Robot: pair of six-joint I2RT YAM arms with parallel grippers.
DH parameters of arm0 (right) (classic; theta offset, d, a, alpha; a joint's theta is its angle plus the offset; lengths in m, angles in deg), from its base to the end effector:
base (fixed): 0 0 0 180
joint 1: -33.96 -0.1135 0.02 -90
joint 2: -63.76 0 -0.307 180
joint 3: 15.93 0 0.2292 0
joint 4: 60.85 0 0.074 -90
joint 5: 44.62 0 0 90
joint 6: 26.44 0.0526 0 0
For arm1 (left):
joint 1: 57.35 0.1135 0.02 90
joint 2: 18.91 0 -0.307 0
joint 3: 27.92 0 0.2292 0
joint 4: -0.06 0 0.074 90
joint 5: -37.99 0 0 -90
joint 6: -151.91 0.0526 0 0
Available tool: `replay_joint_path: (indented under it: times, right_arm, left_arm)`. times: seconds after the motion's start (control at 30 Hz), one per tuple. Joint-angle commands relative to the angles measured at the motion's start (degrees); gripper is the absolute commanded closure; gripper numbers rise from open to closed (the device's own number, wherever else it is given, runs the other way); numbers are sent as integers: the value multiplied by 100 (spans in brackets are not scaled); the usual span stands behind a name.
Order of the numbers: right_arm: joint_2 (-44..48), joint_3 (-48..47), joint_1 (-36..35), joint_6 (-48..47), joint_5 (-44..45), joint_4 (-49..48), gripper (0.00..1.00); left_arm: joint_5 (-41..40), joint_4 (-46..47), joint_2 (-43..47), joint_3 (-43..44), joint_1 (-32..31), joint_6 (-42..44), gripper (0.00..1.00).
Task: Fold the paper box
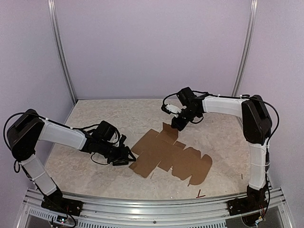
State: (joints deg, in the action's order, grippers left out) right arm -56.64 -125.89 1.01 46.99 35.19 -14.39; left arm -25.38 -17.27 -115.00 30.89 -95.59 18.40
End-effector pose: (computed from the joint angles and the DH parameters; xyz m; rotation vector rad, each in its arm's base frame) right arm 0.3889 0.2631 0.2314 -1.1403 2.3095 0.3362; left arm 0.2250 -0.2073 0.1813 0.0817 2.7795 -1.0751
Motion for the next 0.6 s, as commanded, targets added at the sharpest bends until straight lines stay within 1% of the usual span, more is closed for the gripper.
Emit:
replay_joint_path:
  times: [0.0, 0.13, 0.27, 0.43, 0.57]
  right_arm:
    - [701, 602, 282, 1089, -68, -341, 100]
    - [1086, 1091, 298, 1591, -101, -542, 100]
    - [1290, 1369, 306, 1935, -88, -651, 100]
    - [1339, 1490, 362, 2182, -284, -776, 100]
    - [1268, 1500, 400, 2237, -350, -783, 100]
  left_arm:
    - [-525, 159, 253, -65, -21, -294, 47]
    - [-775, 167, 225, -20, 79, -458, 45]
    - [-427, 477, 58, -31, 237, -744, 45]
    - [-36, 853, -168, -123, 216, -1046, 45]
    - [43, 744, -410, 29, 194, -1074, 48]
